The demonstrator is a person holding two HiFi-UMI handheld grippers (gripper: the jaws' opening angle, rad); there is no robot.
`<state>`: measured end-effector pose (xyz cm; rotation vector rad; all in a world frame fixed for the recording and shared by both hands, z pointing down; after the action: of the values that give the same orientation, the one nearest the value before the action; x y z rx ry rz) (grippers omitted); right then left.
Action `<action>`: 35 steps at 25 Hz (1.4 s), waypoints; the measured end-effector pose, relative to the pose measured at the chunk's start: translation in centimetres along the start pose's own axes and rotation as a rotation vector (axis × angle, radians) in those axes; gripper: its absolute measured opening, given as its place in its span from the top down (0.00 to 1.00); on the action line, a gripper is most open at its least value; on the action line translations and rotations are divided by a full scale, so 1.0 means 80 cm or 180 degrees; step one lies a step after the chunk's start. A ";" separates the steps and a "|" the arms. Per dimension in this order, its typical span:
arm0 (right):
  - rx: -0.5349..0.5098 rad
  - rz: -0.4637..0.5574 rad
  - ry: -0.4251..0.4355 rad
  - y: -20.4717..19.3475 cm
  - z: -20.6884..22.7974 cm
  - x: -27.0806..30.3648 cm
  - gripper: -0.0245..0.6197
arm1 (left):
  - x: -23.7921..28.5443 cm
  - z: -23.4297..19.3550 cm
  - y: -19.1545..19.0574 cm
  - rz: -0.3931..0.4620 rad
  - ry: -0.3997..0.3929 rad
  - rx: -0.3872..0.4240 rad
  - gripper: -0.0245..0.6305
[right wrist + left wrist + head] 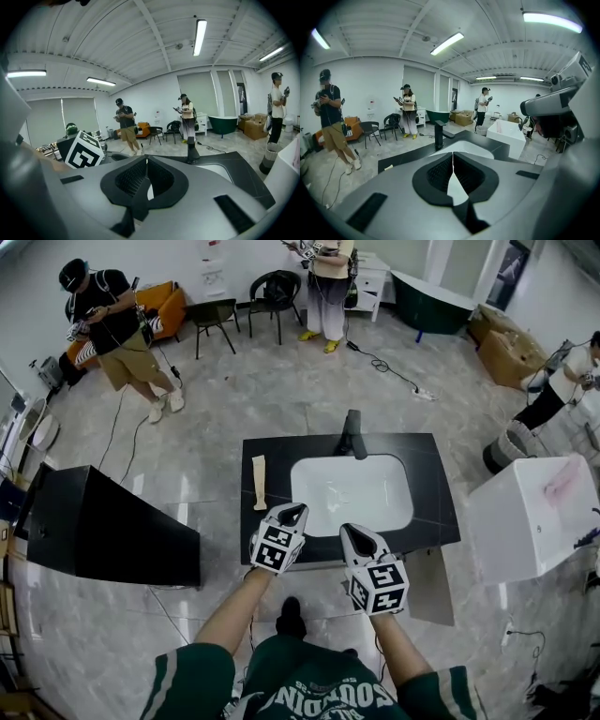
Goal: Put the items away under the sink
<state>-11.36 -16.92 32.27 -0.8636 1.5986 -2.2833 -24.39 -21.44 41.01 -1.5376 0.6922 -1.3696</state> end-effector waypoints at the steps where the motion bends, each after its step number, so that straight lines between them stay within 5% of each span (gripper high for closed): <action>1: 0.0001 -0.0017 0.0006 0.002 -0.002 0.012 0.90 | 0.005 -0.013 -0.001 0.0005 -0.0003 -0.0015 0.94; 4: 0.0015 -0.0080 0.0018 0.004 -0.007 0.044 0.90 | 0.020 -0.052 -0.011 -0.0004 0.0030 -0.0094 0.94; 7: 0.0024 -0.0145 0.0038 0.001 -0.011 0.071 0.90 | 0.037 -0.090 -0.032 -0.0097 0.0134 -0.0184 0.79; 12: 0.0035 -0.0254 0.0036 -0.008 -0.004 0.106 0.90 | 0.068 -0.144 -0.072 -0.0308 0.0402 -0.0235 0.71; 35: 0.0294 -0.0585 -0.0121 -0.060 0.011 0.144 0.90 | 0.156 -0.220 -0.221 -0.1167 0.0761 -0.0880 0.71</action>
<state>-19.39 -21.52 40.73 -1.0632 1.4393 -2.4258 -41.55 -29.89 61.32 -1.7997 0.7987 -1.8133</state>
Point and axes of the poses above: the fingertips, and each gripper's own axes: x forward along the fingers, z to its right, y out of its top, the point moved 4 cm from there along -x, backward along the fingers, and after that the axes turned 14 degrees about y, right-handed, at the moved point
